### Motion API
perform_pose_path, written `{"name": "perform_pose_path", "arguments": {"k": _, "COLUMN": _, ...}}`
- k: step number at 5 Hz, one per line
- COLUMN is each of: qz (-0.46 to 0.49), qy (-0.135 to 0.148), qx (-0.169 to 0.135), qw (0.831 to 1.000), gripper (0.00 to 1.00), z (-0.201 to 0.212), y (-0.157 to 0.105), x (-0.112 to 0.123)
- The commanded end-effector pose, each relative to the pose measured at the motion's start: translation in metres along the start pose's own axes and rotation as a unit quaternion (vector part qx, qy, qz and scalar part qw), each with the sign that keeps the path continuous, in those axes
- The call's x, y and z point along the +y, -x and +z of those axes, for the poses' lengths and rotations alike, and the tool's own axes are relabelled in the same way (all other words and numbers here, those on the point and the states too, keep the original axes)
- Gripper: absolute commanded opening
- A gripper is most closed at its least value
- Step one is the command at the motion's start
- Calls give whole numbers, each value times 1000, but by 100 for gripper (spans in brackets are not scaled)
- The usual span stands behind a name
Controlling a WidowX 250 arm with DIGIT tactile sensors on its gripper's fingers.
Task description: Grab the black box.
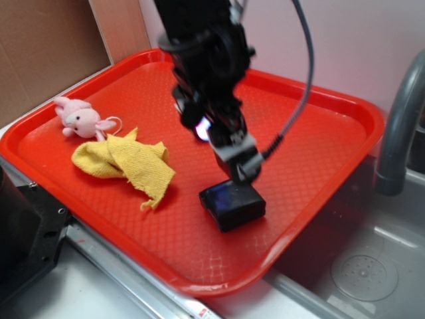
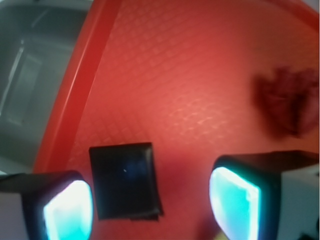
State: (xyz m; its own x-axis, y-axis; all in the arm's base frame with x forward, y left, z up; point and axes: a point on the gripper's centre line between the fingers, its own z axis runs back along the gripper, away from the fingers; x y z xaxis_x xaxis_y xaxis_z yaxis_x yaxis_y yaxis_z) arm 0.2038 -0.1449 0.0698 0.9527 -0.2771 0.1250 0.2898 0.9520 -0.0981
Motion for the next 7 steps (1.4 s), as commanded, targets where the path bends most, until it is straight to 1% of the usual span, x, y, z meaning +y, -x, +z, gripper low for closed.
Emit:
{"name": "perform_pose_path", "arguments": {"k": 1, "qz": -48, "qy": 31, "qx": -4, "qw": 998, "gripper": 100, "z": -17, "y": -4, "x": -14}}
{"name": "perform_pose_path", "arguments": {"k": 3, "qz": -57, "qy": 2, "qx": 22, "qw": 998, "gripper": 100, "z": -42, "y": 2, "x": -20}}
{"name": "perform_pose_path", "arguments": {"k": 4, "qz": -61, "qy": -13, "qx": 28, "qw": 998, "gripper": 100, "z": -49, "y": 4, "x": -26}}
{"name": "perform_pose_path", "arguments": {"k": 5, "qz": -51, "qy": -15, "qx": 33, "qw": 998, "gripper": 48, "z": -54, "y": 7, "x": -26}}
{"name": "perform_pose_path", "arguments": {"k": 6, "qz": -42, "qy": -13, "qx": 24, "qw": 999, "gripper": 0, "z": -43, "y": 8, "x": -22}}
{"name": "perform_pose_path", "arguments": {"k": 7, "qz": -9, "qy": -30, "qx": 29, "qw": 999, "gripper": 0, "z": -4, "y": 4, "x": -4}}
